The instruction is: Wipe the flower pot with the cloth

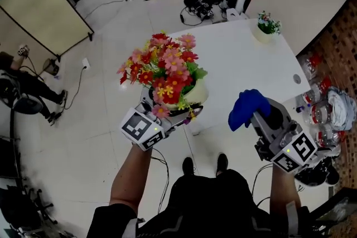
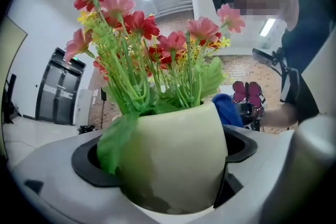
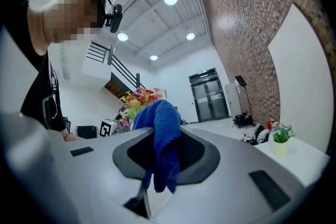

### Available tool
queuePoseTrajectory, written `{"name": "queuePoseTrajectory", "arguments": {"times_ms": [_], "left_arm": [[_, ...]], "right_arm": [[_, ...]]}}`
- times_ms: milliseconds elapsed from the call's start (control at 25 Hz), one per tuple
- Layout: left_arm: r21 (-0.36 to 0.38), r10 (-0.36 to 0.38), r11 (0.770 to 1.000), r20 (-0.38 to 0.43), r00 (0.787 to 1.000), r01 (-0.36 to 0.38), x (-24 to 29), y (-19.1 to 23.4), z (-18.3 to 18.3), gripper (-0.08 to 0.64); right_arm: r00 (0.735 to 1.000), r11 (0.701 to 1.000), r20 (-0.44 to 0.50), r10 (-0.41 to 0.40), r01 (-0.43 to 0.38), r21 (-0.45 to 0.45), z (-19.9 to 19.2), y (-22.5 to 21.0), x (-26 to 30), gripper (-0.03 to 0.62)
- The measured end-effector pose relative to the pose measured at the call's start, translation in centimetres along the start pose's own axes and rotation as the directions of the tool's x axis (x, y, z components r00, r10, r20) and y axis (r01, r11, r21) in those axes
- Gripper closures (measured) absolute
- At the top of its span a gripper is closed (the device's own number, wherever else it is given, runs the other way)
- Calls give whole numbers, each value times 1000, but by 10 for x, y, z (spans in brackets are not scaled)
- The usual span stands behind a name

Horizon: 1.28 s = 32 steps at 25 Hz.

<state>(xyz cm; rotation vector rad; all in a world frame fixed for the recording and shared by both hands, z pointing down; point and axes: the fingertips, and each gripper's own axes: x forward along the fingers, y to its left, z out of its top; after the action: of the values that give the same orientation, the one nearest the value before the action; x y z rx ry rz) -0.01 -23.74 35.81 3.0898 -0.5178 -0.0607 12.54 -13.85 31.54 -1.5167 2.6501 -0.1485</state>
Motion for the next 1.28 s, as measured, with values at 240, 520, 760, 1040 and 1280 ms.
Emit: {"name": "queuePoseTrajectory", "arguments": {"times_ms": [240,520,760,1040,1280], "left_arm": [[41,48,998,-19,999,-47,-10,-11,61,-18],[9,78,997,4,997,-78,-14,-31,90,-18],[31,77,996,44,996,-78,-15,-44,103,-18],[59,36,997,139,990,-44,-14,-56,125,-18],[44,51,997,167,985,-59,-32,-61,135,-18]], "right_arm": [[987,987,22,162,-162,-25,57,37,18,520],[927,920,-62,370,-375,-118,74,102,41,522],[912,889,-124,390,-408,-206,82,114,49,520],[889,859,-151,432,-457,-232,105,108,44,520],[886,862,-138,443,-464,-206,117,105,47,520]]}}
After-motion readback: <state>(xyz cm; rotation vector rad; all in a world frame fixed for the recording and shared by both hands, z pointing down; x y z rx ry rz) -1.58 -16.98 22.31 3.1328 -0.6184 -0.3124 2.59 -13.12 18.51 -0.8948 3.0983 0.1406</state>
